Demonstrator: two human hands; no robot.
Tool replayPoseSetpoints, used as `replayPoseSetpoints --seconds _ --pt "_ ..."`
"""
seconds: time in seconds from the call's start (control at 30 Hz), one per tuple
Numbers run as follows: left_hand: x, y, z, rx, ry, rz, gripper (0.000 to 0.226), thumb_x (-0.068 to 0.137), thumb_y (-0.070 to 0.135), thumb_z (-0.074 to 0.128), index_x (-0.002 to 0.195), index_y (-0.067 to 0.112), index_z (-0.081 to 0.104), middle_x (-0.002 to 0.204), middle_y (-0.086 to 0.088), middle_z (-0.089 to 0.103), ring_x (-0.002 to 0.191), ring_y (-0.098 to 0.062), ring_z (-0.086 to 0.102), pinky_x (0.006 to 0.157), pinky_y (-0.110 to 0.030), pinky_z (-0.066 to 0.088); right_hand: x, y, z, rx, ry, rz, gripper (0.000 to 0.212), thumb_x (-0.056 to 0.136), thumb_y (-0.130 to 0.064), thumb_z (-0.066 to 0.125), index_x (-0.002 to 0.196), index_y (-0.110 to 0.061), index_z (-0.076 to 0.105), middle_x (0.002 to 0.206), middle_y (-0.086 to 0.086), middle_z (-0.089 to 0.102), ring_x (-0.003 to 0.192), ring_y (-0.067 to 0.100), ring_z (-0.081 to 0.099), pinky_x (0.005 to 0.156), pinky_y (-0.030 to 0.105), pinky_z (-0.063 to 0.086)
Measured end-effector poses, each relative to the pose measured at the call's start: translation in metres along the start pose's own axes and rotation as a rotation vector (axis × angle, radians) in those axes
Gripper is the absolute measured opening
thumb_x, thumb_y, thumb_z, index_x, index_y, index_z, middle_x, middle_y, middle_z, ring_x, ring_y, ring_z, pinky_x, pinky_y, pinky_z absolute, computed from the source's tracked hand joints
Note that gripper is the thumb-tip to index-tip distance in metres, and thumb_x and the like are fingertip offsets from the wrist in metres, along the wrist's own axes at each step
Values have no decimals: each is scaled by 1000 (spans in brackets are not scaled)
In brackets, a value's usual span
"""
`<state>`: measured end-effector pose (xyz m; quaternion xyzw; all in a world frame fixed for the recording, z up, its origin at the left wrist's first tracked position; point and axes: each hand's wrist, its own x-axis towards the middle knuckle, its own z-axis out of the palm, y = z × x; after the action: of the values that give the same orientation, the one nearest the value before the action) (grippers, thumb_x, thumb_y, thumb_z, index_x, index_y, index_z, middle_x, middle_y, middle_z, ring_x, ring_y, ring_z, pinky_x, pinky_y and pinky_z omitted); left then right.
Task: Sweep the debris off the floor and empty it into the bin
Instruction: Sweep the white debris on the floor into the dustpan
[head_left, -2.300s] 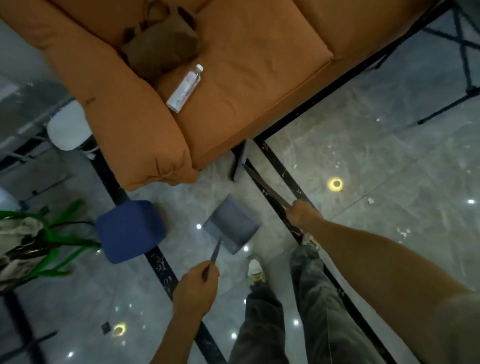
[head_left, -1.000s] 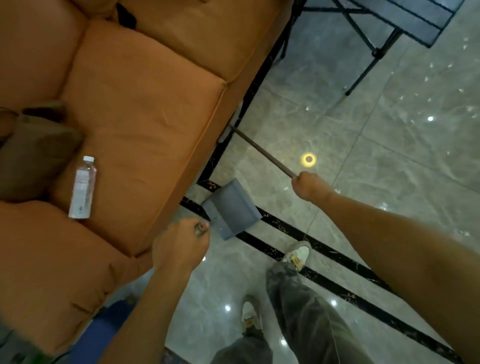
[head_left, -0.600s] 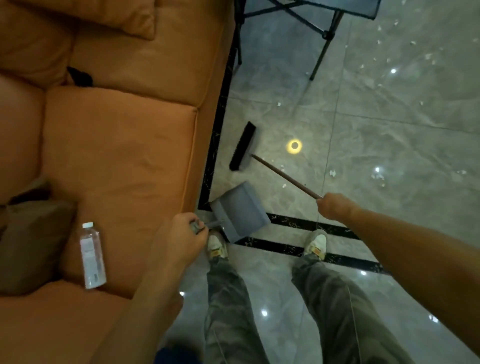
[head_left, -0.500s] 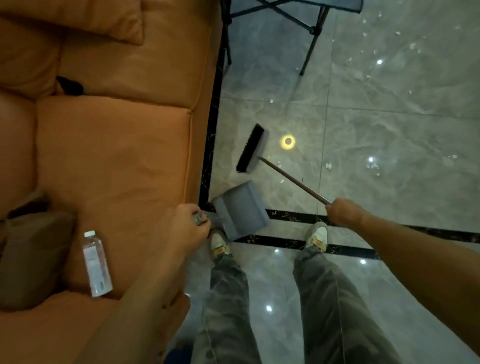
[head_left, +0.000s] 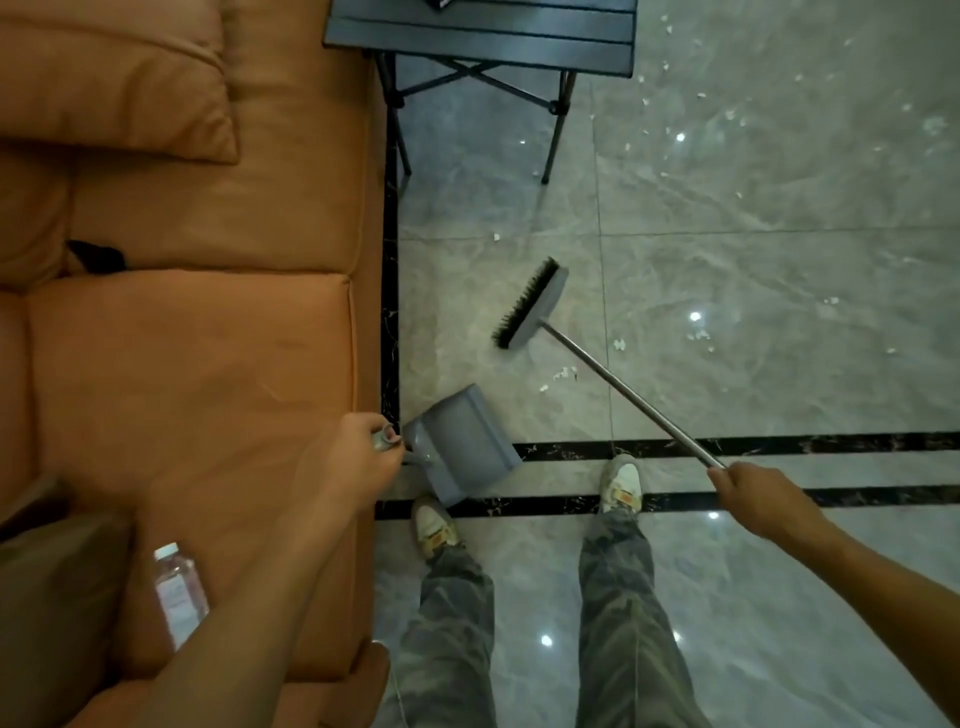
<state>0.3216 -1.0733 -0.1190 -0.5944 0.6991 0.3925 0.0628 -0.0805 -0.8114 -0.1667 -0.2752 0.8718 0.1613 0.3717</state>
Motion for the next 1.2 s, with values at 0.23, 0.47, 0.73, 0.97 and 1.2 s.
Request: replayPoseSetpoints --seconds 0.23,0.47,0.73,0.97,1.2 --pt "36 28 -5 226 8 -62 21 91 25 62 73 19 71 61 1 64 52 -15 58 42 -30 37 99 -147 -32 257 -43 -174 48 107 -40 39 111 -1 67 91 14 67 81 28 63 69 36 49" --pt "65 20 5 388 25 -17 16 88 37 62 75 31 68 61 7 64 53 -11 60 45 -31 47 161 -263 -58 311 -100 -100 39 105 -30 39 125 -2 58 98 15 58 78 28 58 69 38 51" --pt "64 -3 23 388 -206 -68 28 88 26 49 79 31 76 60 7 65 51 -14 61 46 -27 43 117 -163 -9 390 -285 190 33 107 -37 40 118 -9 54 80 8 50 60 16 43 48 27 39" --pt "73 3 8 493 -286 63 28 105 33 50 90 27 72 67 5 63 56 -13 56 46 -26 35 22 -72 24 475 -396 356 36 107 -44 41 95 -12 54 59 2 43 44 10 33 40 16 31" --pt "84 47 -8 633 -149 271 28 103 26 54 77 23 64 65 3 62 53 -16 58 49 -37 52 -42 -13 34 1012 -249 227 26 105 -27 52 100 -2 58 64 9 50 49 17 44 46 30 40"
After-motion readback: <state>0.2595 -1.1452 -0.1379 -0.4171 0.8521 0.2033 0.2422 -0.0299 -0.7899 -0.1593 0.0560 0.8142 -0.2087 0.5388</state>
